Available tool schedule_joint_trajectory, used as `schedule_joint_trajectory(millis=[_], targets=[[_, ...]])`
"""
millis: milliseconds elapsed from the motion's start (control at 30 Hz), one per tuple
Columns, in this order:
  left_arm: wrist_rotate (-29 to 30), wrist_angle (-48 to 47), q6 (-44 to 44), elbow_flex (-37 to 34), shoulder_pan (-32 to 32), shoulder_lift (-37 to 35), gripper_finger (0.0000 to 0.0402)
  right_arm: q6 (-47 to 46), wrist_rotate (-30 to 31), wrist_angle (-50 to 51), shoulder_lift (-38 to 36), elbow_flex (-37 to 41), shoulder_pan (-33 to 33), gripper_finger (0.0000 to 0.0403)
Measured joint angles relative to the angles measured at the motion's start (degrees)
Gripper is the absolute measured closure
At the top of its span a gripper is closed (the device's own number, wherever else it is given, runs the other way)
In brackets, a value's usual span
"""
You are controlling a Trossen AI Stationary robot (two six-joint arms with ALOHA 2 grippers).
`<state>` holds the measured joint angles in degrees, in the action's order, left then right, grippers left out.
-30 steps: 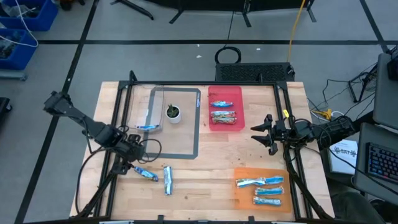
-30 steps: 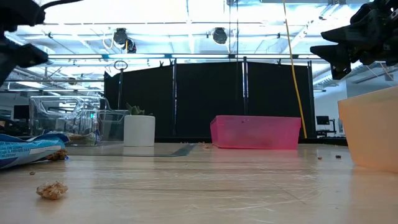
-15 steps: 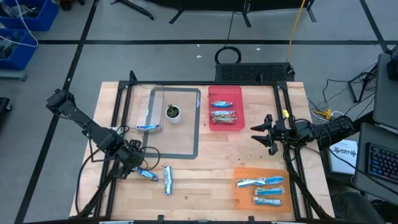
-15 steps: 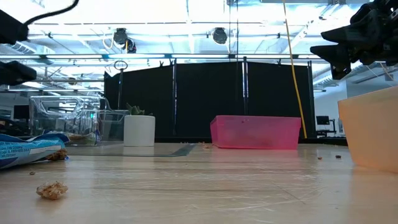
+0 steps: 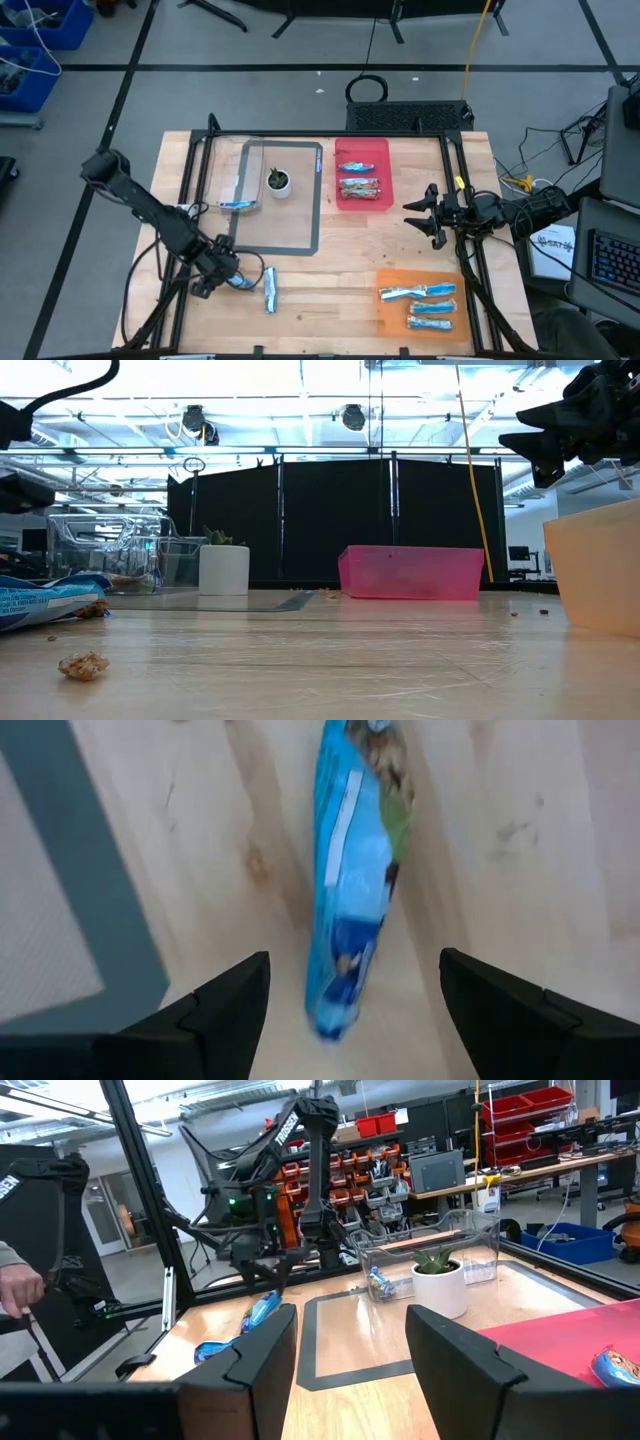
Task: Pick and place Granola Bars by type
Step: Put the blue granola bar into the transparent bin
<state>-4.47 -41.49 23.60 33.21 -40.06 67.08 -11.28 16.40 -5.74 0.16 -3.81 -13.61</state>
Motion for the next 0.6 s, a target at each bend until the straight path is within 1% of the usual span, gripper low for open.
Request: schedule_joint_trajectory(millis=[200,600], targets=[[0.0,4.3,0.9,0.0,-0.2,3.1,0.0108,0.0,0.0,0.0,0.0,0.0,0.0,0.0220],[1.7,4.7,1.8,-0.3,-0.2,8.3,0.0108,0.0,0.0,0.0,0.0,0.0,0.0,0.0220]])
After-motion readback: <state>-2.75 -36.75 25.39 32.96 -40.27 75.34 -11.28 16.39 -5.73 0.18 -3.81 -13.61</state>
